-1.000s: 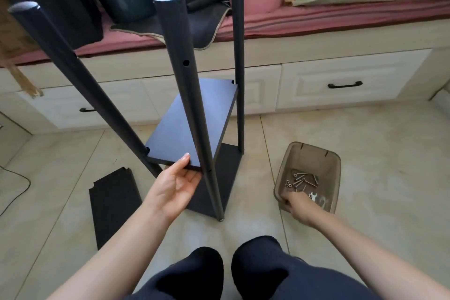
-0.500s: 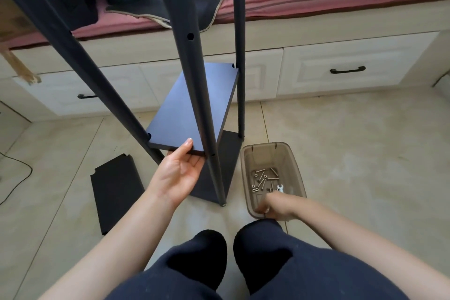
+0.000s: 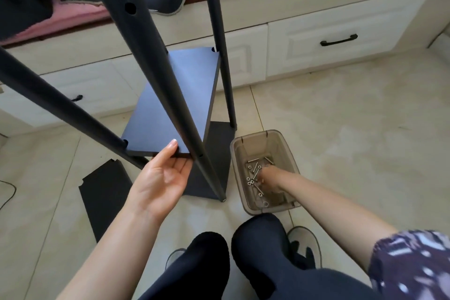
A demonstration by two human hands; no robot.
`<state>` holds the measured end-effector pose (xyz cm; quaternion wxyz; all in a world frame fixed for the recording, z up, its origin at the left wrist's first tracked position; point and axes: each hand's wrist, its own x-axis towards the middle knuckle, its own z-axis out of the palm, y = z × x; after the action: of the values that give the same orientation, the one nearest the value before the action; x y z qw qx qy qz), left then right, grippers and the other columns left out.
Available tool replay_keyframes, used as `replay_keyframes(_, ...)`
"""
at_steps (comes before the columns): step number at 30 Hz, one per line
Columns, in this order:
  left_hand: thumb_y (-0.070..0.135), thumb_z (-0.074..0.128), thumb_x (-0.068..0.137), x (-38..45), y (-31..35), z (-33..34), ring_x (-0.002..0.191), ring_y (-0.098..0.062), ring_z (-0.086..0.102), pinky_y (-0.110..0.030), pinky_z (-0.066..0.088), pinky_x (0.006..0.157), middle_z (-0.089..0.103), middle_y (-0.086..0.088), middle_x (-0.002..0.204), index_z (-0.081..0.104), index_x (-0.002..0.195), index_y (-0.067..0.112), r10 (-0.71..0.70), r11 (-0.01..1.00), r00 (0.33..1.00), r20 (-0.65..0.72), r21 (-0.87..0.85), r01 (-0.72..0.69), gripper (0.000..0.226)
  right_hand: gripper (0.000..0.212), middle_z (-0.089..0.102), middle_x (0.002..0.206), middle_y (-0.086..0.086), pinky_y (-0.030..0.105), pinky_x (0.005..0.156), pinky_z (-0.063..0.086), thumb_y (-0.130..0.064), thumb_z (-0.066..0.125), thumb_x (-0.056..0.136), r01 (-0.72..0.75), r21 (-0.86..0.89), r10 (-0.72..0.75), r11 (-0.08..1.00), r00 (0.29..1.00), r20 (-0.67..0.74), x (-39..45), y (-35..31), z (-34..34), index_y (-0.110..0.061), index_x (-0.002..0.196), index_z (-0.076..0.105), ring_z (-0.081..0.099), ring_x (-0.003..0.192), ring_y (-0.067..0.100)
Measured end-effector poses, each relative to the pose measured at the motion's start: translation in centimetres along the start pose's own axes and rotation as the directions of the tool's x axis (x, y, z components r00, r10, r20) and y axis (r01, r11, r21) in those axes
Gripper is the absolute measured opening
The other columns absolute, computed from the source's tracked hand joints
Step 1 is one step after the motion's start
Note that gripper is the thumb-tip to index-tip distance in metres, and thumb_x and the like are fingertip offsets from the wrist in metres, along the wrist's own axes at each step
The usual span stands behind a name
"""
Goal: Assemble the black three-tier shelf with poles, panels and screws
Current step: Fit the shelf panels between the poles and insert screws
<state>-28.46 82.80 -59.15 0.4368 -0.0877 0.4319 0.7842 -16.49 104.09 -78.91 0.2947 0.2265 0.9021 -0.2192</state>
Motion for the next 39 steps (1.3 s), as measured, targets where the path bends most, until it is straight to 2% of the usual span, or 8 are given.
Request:
replay_keyframes(11, 0.01, 0.063, 0.085, 0.0, -0.1, 0.4, 0.12, -0.024, 0.066, -0.04, 0.055, 0.096, 0.068, -0.012, 0.126, 0.06, 0.132, 0.01, 0.025, 1.0, 1.0, -0.011, 0.007, -0.025, 0.047, 0.033, 0.061, 0.126, 0.017, 0.04, 0.097, 0.049, -0.005, 0.051, 0.096, 0.015, 0.041, -0.01, 0.999, 0.993, -0.114, 3.4, 0.3, 2.9, -0.005, 0.129, 0.053, 0.06, 0.116, 0.034)
replay_keyframes(16, 0.009, 0.061, 0.087, 0.0, -0.1, 0.5, 0.12, -0.024, 0.065, -0.039, 0.055, 0.097, 0.069, -0.012, 0.124, 0.058, 0.136, 0.007, 0.034, 0.999, 0.999, -0.002, 0.002, -0.034, 0.049, 0.032, 0.061, 0.122, 0.011, 0.04, 0.089, 0.049, -0.029, 0.062, 0.095, -0.058, -0.028, 0.053, 0.998, 0.988, -0.145, 3.4, -0.4, 3.3, -0.009, 0.12, 0.058, 0.061, 0.113, 0.032)
replay_keyframes(21, 0.009, 0.062, 0.085, -0.2, -0.1, 0.6, 0.118, -0.024, 0.066, -0.037, 0.057, 0.095, 0.071, -0.012, 0.119, 0.062, 0.128, 0.006, 0.032, 0.999, 0.999, 0.005, 0.002, -0.032, 0.043, 0.024, 0.064, 0.119, 0.012, 0.042, 0.087, 0.052, -0.006, 0.053, 0.094, -0.11, -0.075, 0.098, 0.991, 0.984, -0.15, 3.3, -1.2, 3.8, -0.008, 0.117, 0.059, 0.064, 0.109, 0.033)
replay_keyframes(27, 0.008, 0.06, 0.088, -0.3, -0.2, 0.8, 0.116, -0.023, 0.067, -0.036, 0.057, 0.093, 0.071, -0.012, 0.12, 0.055, 0.139, 0.005, 0.051, 0.999, 0.999, 0.012, -0.001, -0.051, 0.051, 0.031, 0.064, 0.12, 0.011, 0.036, 0.08, 0.051, -0.005, 0.051, 0.094, -0.042, -0.166, 0.015, 0.985, 0.987, -0.158, 3.4, -1.4, 4.2, -0.009, 0.124, 0.058, 0.065, 0.109, 0.031)
replay_keyframes(32, 0.008, 0.061, 0.086, -0.2, -0.1, 0.7, 0.116, -0.023, 0.068, -0.038, 0.055, 0.097, 0.072, -0.011, 0.114, 0.059, 0.131, 0.006, 0.027, 0.999, 1.0, 0.008, -0.02, -0.027, 0.044, 0.011, 0.067, 0.094, 0.007, 0.038, 0.075, 0.056, -0.023, 0.06, 0.091, -0.014, 0.263, 0.094, 0.965, 0.951, -0.294, 1.3, -1.9, 1.4, -0.012, 0.095, 0.061, 0.067, 0.086, 0.026)
replay_keyframes(35, 0.008, 0.061, 0.085, -0.4, -0.1, 1.1, 0.118, -0.025, 0.066, -0.039, 0.054, 0.099, 0.072, -0.013, 0.116, 0.06, 0.127, 0.005, 0.019, 1.0, 1.0, 0.01, -0.021, -0.019, 0.042, 0.01, 0.068, 0.075, 0.009, 0.039, 0.06, 0.055, -0.018, 0.063, 0.085, 0.063, 0.506, 0.132, 0.86, 0.931, -0.339, -1.7, -2.8, -1.3, -0.01, 0.08, 0.061, 0.066, 0.067, 0.02)
replay_keyframes(37, 0.008, 0.061, 0.084, -0.3, -0.3, 1.6, 0.123, -0.027, 0.063, -0.041, 0.049, 0.106, 0.068, -0.015, 0.127, 0.057, 0.133, 0.003, 0.012, 0.999, 1.0, -0.004, -0.038, -0.013, 0.049, 0.006, 0.069, 0.072, 0.004, 0.028, 0.052, 0.051, -0.016, 0.067, 0.084, 0.114, 0.61, 0.166, 0.785, 0.908, -0.384, -4.2, -3.7, -3.3, -0.014, 0.082, 0.062, 0.068, 0.065, 0.013)
replay_keyframes(39, 0.006, 0.061, 0.084, -0.2, -0.5, 2.1, 0.124, -0.028, 0.062, -0.041, 0.044, 0.111, 0.064, -0.017, 0.132, 0.056, 0.136, 0.001, 0.016, 0.997, 1.0, -0.021, -0.075, -0.017, 0.052, 0.006, 0.073, 0.07, 0.004, 0.023, 0.056, 0.053, -0.009, 0.066, 0.085, 0.232, 0.769, 0.19, 0.596, 0.889, -0.416, -6.8, -4.7, -5.5, -0.014, 0.086, 0.062, 0.072, 0.065, 0.012)
